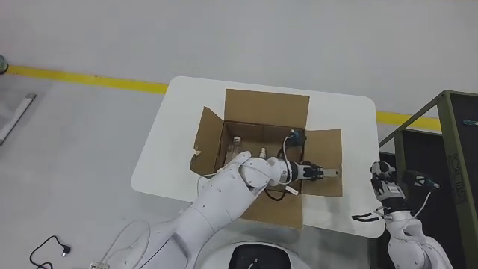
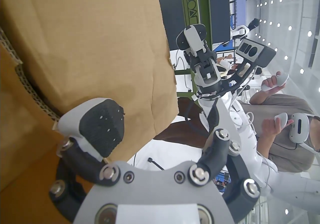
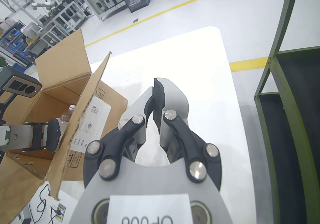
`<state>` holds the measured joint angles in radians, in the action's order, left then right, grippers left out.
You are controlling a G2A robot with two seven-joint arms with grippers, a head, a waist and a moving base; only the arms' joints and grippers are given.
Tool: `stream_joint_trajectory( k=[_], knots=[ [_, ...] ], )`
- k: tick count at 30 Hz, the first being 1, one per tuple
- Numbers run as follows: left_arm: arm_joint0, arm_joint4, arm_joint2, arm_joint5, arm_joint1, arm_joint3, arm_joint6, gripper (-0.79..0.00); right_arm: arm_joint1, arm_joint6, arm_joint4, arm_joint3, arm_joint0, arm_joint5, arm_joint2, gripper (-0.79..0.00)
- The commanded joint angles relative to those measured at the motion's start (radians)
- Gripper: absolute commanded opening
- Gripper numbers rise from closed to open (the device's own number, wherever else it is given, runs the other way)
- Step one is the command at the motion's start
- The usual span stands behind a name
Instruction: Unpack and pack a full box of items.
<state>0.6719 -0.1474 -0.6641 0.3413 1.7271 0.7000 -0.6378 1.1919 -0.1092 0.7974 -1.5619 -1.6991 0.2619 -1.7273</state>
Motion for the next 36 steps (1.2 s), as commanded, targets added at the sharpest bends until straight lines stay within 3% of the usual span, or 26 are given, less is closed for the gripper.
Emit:
stream_joint_trajectory(
  k=[1, 12, 20, 29, 36],
  knots=[
    [-0.001, 0.002, -0.002, 0.007, 0.002, 0.0, -0.002, 0.0, 0.001, 0.0, 0.002, -0.001, 0.002, 0.002, 0.003, -0.785],
    [0.001, 0.019, -0.064, 0.048, -0.018, 0.07, -0.026, 0.0, 0.003, -0.03, -0.043, -0.049, -0.006, 0.069, -0.01, -0.785],
    [0.048, -0.044, -0.203, 0.032, -0.086, 0.173, 0.011, 0.0, 0.001, -0.013, -0.098, -0.127, -0.015, 0.133, -0.05, -0.785],
    [0.222, -0.182, -0.427, -0.076, -0.185, 0.453, 0.034, 0.0, -0.002, 0.069, -0.081, -0.279, 0.007, 0.202, -0.017, -0.785],
    [0.358, -0.247, -0.532, -0.143, -0.227, 0.635, 0.011, 0.0, -0.004, 0.181, 0.036, -0.359, 0.065, 0.215, 0.088, -0.785]
  ],
)
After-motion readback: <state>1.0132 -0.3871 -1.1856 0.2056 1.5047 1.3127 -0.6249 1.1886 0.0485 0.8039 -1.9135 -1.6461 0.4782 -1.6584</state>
